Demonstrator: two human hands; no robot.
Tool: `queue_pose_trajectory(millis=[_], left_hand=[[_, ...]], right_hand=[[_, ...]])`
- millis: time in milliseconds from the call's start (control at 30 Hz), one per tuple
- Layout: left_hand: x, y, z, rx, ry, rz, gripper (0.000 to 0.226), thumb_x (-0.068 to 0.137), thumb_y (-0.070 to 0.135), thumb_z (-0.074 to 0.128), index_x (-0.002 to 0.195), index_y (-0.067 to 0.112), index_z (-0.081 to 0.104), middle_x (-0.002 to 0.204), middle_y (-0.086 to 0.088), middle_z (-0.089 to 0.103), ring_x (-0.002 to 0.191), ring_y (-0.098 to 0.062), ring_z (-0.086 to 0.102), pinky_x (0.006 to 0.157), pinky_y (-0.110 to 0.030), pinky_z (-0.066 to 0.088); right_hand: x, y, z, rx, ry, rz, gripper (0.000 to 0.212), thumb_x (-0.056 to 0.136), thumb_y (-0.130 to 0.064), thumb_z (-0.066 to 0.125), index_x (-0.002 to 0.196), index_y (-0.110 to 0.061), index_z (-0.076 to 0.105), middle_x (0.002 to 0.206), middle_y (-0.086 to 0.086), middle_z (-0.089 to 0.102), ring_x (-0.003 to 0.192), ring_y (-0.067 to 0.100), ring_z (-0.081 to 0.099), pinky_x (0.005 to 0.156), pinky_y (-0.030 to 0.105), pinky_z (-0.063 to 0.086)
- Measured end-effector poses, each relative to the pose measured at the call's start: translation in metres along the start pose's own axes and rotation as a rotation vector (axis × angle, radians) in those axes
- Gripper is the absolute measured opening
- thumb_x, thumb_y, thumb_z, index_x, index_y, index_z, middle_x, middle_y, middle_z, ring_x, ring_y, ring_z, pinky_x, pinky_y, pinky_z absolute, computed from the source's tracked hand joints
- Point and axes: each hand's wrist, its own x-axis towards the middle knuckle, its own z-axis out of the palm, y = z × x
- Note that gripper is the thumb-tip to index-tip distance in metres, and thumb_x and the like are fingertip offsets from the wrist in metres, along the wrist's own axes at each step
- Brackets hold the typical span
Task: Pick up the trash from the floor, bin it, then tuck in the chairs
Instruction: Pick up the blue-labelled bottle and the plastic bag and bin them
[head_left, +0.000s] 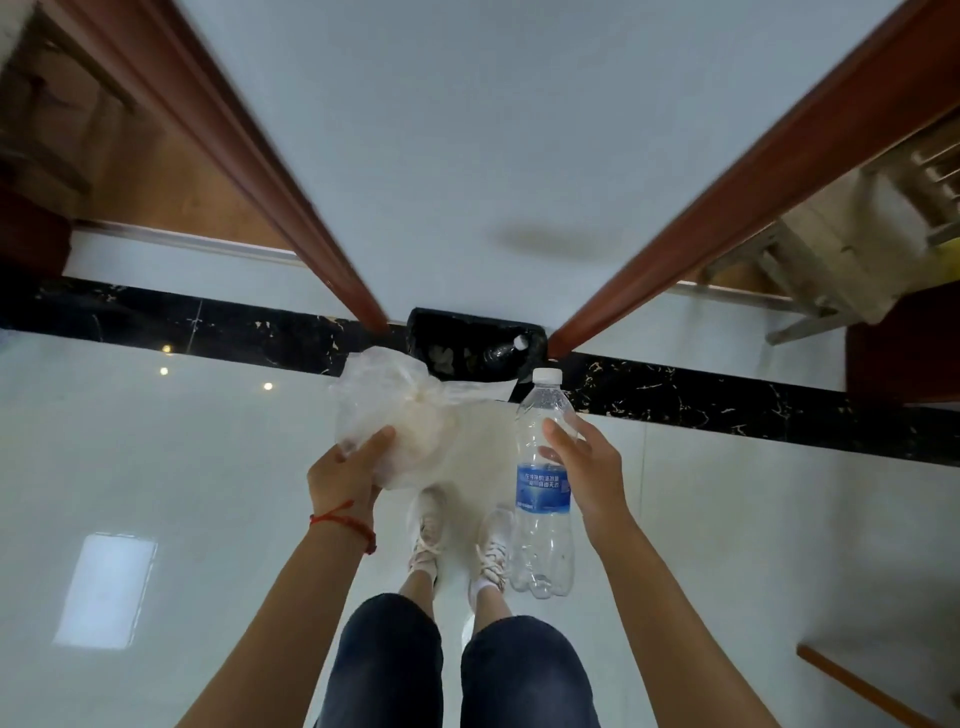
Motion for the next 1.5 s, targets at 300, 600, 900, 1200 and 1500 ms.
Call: queue_pose_trajectory(millis=[300, 600, 900, 1200, 1500], left_hand=[[0.054, -0.015, 0.051, -0.067, -0.025, -0.156, 0.009, 0.076, 0.003, 0.07, 0.079, 0.005, 0.061, 0.086, -0.008, 0.065, 0.079, -0.022, 0.063, 0.076, -0.035, 0.054], [0.075, -0.002, 0.107, -0.078, -0.177, -0.251, 0.024, 0.084, 0.015, 0.064, 0.103, 0.002, 0.056, 0.09, -0.012, 0.062, 0.08, -0.023, 0.063, 0.058, -0.029, 0.058], [0.074, -0.005, 0.074, 0.62, -0.158, 0.206, 0.034, 0.088, 0.024, 0.058, 0.116, 0.005, 0.057, 0.115, -0.014, 0.062, 0.104, -0.026, 0.058, 0.092, -0.04, 0.048], [0.069, -0.021, 0.023, 0.96, -0.194, 0.521, 0.038, 0.086, 0.021, 0.06, 0.121, 0.006, 0.056, 0.124, -0.014, 0.059, 0.115, -0.028, 0.053, 0.098, -0.047, 0.044], [0.09, -0.021, 0.017, 0.932, -0.143, 0.566, 0.036, 0.085, 0.018, 0.061, 0.118, 0.005, 0.057, 0.121, -0.014, 0.06, 0.113, -0.03, 0.055, 0.096, -0.047, 0.046]], right_hand=[[0.025, 0.024, -0.014, 0.148, 0.098, 0.076, 0.049, 0.083, -0.031, 0.063, 0.125, -0.009, 0.052, 0.11, 0.005, 0.065, 0.086, 0.015, 0.067, 0.064, 0.019, 0.056], [0.024, 0.041, -0.038, 0.158, 0.155, 0.11, 0.064, 0.073, -0.042, 0.06, 0.127, -0.008, 0.051, 0.116, 0.01, 0.063, 0.095, 0.027, 0.065, 0.078, 0.034, 0.051], [0.042, 0.035, -0.013, 0.252, 0.128, 0.171, 0.054, 0.083, -0.036, 0.06, 0.129, -0.01, 0.049, 0.122, 0.009, 0.061, 0.091, 0.019, 0.065, 0.072, 0.029, 0.053], [0.085, 0.028, 0.037, 0.303, 0.215, 0.302, 0.057, 0.085, -0.043, 0.059, 0.131, -0.013, 0.045, 0.127, 0.009, 0.056, 0.093, 0.017, 0.059, 0.082, 0.033, 0.051], [0.148, 0.012, 0.08, 0.547, 0.328, 0.375, 0.055, 0.08, -0.046, 0.065, 0.112, -0.007, 0.046, 0.103, 0.009, 0.055, 0.073, 0.017, 0.059, 0.074, 0.035, 0.054]])
